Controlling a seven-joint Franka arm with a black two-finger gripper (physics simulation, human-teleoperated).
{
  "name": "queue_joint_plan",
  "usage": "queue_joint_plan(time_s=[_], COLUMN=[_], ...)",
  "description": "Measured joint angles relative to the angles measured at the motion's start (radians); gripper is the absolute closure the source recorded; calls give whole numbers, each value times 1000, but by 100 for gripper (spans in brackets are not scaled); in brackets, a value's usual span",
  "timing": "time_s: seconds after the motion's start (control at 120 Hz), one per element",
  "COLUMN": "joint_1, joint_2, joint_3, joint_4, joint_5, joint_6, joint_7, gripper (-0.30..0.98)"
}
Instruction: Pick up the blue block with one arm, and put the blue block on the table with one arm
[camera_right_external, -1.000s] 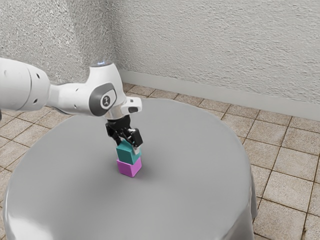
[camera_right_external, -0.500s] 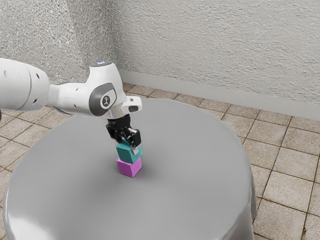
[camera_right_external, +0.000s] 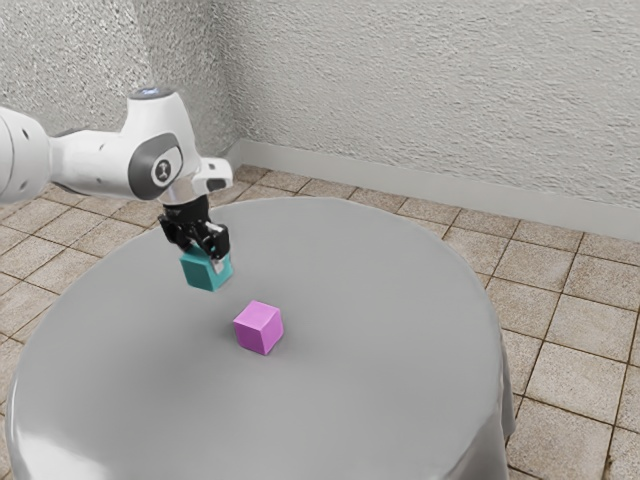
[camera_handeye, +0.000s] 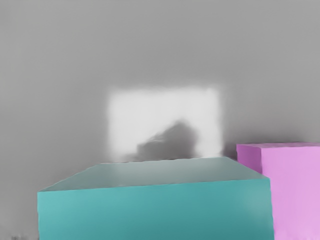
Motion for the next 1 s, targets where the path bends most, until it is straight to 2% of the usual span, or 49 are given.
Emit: queue_joint_plan(time_s=[0.158, 0.575, 0.867, 1.0], joint_1=[0, 3, 3, 2], joint_2=[81, 180, 175, 40], joint_3=[28, 28, 29, 30], joint_4=[-2, -6, -6, -17], joint_5=[33, 12, -2, 4], joint_6=[11, 84, 105, 83], joint_7=[-20, -54, -59, -60], gripper=[30, 30, 8, 5])
